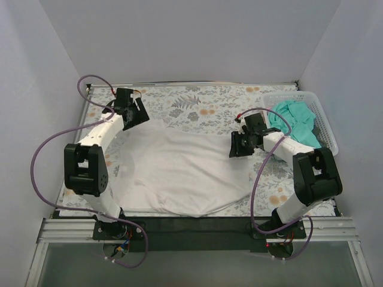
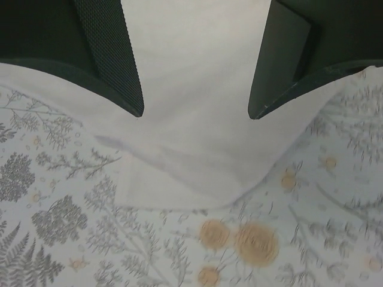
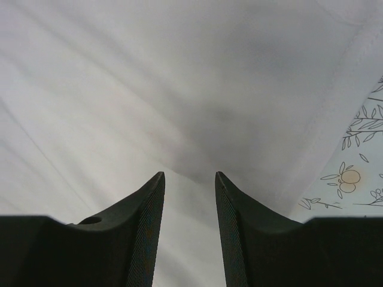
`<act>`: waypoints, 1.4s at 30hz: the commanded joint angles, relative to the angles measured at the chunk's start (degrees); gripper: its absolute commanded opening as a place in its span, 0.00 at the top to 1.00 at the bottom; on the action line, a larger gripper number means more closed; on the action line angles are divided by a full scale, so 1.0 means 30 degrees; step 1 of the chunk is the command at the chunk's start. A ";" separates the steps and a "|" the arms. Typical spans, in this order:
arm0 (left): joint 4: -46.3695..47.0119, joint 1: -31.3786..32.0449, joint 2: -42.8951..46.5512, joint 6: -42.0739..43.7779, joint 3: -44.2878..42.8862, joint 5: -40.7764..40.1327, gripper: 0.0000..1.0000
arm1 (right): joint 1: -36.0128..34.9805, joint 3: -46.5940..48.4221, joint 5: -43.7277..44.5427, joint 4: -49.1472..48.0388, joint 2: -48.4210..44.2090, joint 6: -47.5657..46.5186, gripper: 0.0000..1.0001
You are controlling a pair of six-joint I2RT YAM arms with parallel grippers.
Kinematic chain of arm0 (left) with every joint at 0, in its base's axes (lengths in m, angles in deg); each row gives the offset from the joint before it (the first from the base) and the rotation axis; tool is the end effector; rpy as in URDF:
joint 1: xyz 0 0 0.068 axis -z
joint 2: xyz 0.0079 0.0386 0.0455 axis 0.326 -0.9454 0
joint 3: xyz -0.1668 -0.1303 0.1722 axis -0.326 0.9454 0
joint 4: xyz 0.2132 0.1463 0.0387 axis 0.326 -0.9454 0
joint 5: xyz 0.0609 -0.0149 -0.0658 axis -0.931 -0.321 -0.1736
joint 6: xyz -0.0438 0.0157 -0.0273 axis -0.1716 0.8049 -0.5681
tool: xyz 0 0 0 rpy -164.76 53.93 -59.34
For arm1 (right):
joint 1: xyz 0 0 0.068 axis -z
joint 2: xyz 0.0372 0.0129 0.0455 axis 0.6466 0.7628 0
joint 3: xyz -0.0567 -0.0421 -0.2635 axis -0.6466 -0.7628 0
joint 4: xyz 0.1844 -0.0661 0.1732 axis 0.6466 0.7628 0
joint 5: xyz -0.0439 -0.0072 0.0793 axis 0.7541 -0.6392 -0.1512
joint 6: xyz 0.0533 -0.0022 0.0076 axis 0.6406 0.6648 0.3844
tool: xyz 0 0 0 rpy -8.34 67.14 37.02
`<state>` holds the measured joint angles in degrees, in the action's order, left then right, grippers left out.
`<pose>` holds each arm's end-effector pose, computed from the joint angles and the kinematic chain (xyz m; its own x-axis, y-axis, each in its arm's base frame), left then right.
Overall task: Fold and stack the t-shirts
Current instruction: Flatten the tshirt out
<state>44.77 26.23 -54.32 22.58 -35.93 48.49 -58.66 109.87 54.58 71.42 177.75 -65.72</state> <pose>0.3545 -0.0409 0.2465 -0.3790 -0.8679 -0.3210 -0.7057 0.4955 -0.5065 0.2945 0.1060 0.1805 -0.8711 -0.0868 -0.4833 -0.2502 0.9254 0.2848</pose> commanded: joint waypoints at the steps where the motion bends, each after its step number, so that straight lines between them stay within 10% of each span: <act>1: 0.1371 0.0557 -0.2560 0.2689 -0.2371 -0.0045 0.35 | -0.0175 0.1012 -0.0011 -0.0305 -0.0348 -0.0299 0.60; 10: 0.1429 0.3107 -0.6849 0.5212 -0.6450 -0.1361 0.68 | -0.0380 0.1130 -0.0392 -0.0715 0.0120 -0.0006 0.60; 42: 0.2514 0.1234 -1.2124 0.0936 -0.8589 -0.5523 0.82 | -0.0468 -0.0044 0.0926 -0.2151 0.1439 0.0375 0.61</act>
<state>54.76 33.50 -88.72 29.07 -61.10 35.33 -59.86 108.88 55.50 66.28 180.98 -64.78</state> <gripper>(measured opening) 0.184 0.391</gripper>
